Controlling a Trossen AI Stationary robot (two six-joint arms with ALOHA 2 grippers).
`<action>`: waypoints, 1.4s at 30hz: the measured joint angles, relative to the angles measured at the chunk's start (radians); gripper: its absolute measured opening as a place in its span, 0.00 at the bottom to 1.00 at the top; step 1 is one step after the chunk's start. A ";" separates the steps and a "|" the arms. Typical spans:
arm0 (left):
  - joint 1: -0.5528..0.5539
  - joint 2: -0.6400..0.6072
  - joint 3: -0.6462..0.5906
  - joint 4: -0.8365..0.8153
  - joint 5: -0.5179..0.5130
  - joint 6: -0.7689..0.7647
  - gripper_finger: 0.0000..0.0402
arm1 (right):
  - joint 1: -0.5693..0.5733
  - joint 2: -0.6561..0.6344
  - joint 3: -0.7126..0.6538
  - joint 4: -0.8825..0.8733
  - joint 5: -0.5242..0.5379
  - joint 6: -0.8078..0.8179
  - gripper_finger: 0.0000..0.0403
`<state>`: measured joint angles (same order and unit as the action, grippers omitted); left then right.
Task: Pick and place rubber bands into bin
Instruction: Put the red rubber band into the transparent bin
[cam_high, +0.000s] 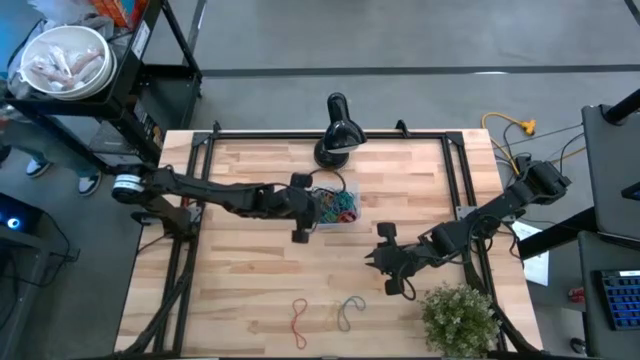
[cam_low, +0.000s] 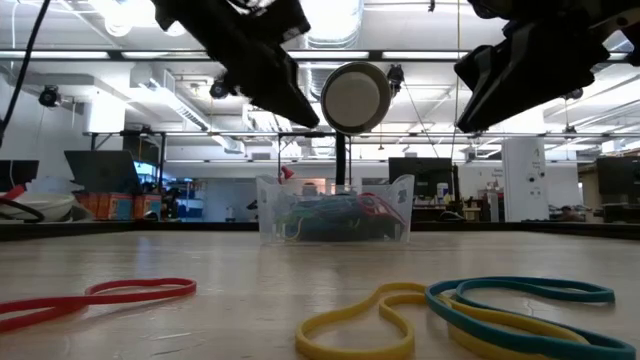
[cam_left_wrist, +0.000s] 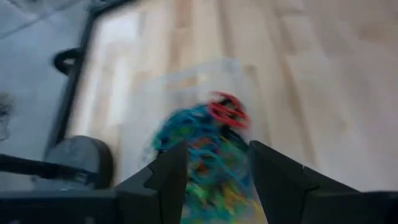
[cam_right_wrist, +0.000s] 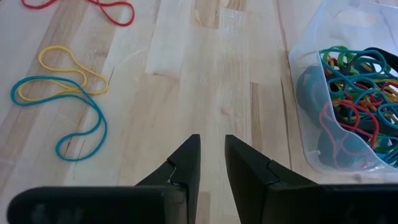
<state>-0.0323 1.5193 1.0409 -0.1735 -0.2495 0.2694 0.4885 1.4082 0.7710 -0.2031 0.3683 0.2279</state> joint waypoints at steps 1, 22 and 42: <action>-0.014 -0.008 0.000 -0.030 0.009 0.001 0.39 | 0.000 0.000 -0.002 -0.002 0.000 0.000 0.17; -0.358 -0.028 -0.040 -0.090 0.223 -0.200 0.39 | -0.002 0.001 -0.023 0.019 0.025 0.000 0.17; -0.459 0.152 -0.175 0.262 0.241 -0.343 0.39 | -0.003 0.002 -0.023 0.064 0.026 -0.003 0.17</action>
<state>-0.4910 1.6714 0.8663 0.0888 -0.0086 -0.0732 0.4858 1.4097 0.7483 -0.1389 0.3948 0.2246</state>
